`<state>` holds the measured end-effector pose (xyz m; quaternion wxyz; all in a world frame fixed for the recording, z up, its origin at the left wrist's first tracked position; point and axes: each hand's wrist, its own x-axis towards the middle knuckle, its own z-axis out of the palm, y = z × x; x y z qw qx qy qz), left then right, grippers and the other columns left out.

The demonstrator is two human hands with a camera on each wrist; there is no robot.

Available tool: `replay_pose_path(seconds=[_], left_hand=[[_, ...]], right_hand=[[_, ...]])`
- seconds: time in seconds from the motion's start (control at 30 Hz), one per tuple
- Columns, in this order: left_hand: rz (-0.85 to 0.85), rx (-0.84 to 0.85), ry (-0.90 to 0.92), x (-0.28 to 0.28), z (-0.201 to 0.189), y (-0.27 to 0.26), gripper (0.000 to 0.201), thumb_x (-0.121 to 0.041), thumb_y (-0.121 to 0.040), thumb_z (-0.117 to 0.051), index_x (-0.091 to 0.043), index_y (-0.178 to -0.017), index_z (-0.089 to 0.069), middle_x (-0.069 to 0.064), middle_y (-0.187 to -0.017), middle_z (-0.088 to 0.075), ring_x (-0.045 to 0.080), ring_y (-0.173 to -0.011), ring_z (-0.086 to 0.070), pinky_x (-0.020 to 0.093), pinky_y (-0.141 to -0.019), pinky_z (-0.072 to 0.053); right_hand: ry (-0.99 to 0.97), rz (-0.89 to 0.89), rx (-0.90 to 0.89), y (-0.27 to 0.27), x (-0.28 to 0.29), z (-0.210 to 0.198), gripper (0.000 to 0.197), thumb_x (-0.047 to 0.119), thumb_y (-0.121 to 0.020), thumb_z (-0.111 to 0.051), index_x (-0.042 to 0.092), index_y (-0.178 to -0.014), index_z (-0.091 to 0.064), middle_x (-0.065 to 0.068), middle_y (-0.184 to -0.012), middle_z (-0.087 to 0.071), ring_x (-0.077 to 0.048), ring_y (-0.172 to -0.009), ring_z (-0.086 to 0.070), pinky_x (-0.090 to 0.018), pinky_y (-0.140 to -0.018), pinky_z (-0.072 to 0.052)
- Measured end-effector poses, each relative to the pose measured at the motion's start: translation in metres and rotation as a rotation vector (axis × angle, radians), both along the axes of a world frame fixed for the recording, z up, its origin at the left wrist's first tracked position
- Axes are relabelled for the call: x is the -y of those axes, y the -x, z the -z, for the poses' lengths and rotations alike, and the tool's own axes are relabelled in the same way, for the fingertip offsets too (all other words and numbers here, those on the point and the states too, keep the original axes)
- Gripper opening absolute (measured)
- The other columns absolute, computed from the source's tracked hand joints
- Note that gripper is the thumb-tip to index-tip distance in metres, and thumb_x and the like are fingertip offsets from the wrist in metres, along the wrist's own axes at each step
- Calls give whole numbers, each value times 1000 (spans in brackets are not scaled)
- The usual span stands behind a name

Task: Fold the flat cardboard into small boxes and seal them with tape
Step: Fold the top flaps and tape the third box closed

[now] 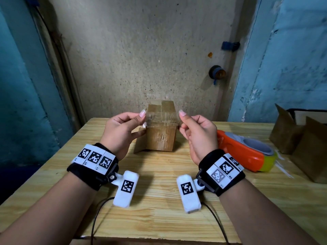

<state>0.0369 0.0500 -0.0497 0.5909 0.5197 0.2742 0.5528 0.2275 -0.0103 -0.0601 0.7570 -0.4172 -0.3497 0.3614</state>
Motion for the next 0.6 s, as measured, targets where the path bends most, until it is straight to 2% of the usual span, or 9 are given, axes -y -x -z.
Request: replay_pose_path(seconds=[0.07,0.13,0.2,0.33,0.43,0.57,0.6], left_hand=[[13,-11,17,-1,1,0,15,-23,-81,-77,-11,-77,-68,1,-79,-66,11,-82,-65,58,-100,-48],[20,-13,27,-1,2,-1,17,-23,-82,-76,-10,-79,-66,-2,-75,-65,6,-76,-64,61,-102,-47],[26,-22,36,-1,2,-1,18,-24,-84,-74,-8,-81,-65,-6,-67,-62,3,-66,-61,62,-103,-47],[60,-38,56,0,1,0,17,-24,-85,-72,-10,-80,-63,-9,-62,-62,4,-59,-56,61,-104,-48],[72,-40,64,-1,2,-1,15,-22,-88,-70,-11,-79,-64,-6,-68,-68,4,-62,-63,61,-105,-46],[61,-85,65,-3,3,-1,17,-23,-91,-70,-14,-77,-65,-6,-62,-65,8,-66,-64,57,-102,-48],[57,-99,65,-3,4,-1,17,-25,-90,-71,-15,-76,-66,-5,-66,-66,10,-69,-64,56,-101,-50]], right_hand=[[6,-25,-36,-1,0,0,30,15,-92,-79,12,-69,-60,1,-59,-57,-6,-50,-47,-36,-92,-60],[11,-48,-69,-2,-1,-1,30,14,-92,-79,13,-69,-60,0,-62,-57,-7,-50,-43,-30,-84,-58],[19,-66,-86,-3,-2,-1,29,14,-91,-80,14,-70,-60,-1,-64,-58,-8,-51,-42,-28,-84,-57],[33,-60,-70,-5,-3,2,29,15,-90,-81,15,-70,-59,0,-64,-59,-7,-51,-43,-25,-74,-46],[47,-64,-70,-6,-3,4,30,13,-91,-79,14,-70,-57,0,-63,-58,-5,-48,-41,-23,-69,-42],[50,-70,-78,-6,-3,4,30,12,-92,-78,14,-70,-57,1,-62,-57,-5,-46,-40,-22,-68,-43],[52,-71,-81,-6,-4,4,31,12,-92,-78,14,-70,-56,0,-62,-57,-5,-45,-40,-22,-67,-42]])
